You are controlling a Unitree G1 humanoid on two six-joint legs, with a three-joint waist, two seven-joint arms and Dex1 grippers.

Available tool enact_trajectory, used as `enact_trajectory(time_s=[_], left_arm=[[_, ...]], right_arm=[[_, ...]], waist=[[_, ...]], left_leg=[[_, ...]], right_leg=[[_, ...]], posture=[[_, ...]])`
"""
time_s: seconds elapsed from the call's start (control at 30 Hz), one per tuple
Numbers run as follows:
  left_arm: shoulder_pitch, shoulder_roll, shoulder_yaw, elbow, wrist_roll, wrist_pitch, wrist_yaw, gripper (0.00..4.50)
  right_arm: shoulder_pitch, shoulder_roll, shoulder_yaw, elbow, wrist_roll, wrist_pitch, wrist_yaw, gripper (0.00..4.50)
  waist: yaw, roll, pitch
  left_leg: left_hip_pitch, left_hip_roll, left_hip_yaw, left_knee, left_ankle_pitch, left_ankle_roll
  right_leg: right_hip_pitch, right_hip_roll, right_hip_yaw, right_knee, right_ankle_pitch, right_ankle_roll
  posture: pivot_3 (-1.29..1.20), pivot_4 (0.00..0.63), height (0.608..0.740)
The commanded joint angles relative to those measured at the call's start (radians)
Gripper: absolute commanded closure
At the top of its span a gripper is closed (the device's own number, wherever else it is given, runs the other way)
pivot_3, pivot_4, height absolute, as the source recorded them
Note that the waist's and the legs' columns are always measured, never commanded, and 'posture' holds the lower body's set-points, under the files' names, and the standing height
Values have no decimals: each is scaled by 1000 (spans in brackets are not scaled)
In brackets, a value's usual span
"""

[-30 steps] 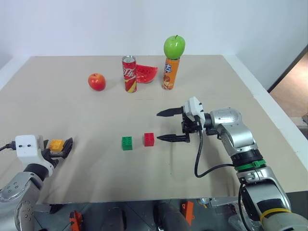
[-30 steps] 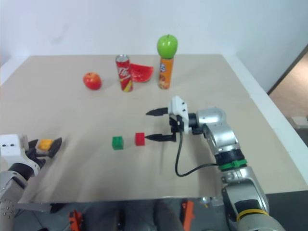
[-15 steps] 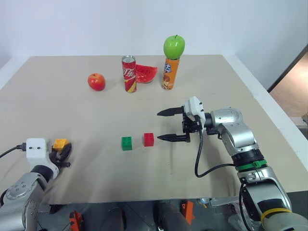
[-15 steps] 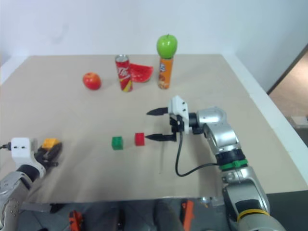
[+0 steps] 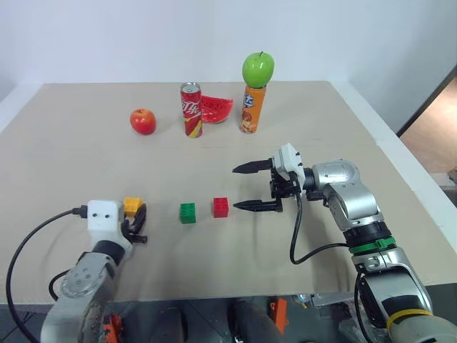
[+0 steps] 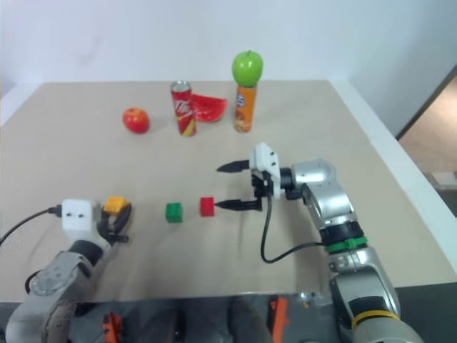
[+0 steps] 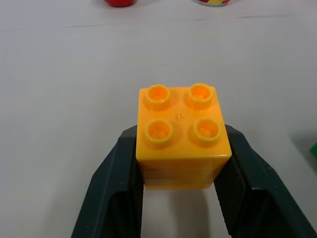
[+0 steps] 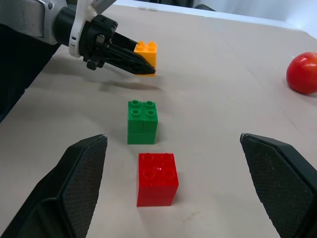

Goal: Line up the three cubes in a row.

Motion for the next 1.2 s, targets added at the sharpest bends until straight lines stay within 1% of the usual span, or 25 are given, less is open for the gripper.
enact_trajectory(time_s=[0.03, 0.23, 0.5, 0.87, 1.2], left_arm=[[-9, -14, 3, -31, 23, 8, 40, 3145], [-41, -28, -39, 7, 28, -1, 32, 3145], [-71, -21, -90, 36, 25, 26, 7, 3145], [-33, -5, -91, 14, 48, 43, 9, 3145], [-59, -2, -101, 71, 48, 30, -28, 3145]], right_arm=[[3, -10, -17, -44, 16, -4, 3, 0], [8, -20, -21, -52, 13, 0, -1, 0], [13, -34, -24, -64, 13, 4, -7, 0], [21, -35, -21, -66, 11, -3, -19, 0], [18, -30, -21, -59, 11, -4, -21, 0]], waist=[[0, 0, 0], [2, 0, 0], [1, 0, 0], [1, 0, 0], [2, 0, 0]], left_leg=[[0, 0, 0, 0, 0, 0], [0, -1, 0, 0, 0, 0], [0, -1, 0, 0, 0, 0], [0, -1, 0, -1, 0, 0], [0, -2, 0, -1, 0, 0]], right_leg=[[0, 0, 0, 0, 0, 0], [0, -1, 0, 0, 0, 0], [0, -1, 0, 0, -1, 0], [0, -1, 0, 0, -1, 0], [0, -1, 0, 0, 0, 0]], posture=[[0, 150, 740], [0, 150, 740], [0, 150, 740], [0, 150, 740], [0, 150, 740]])
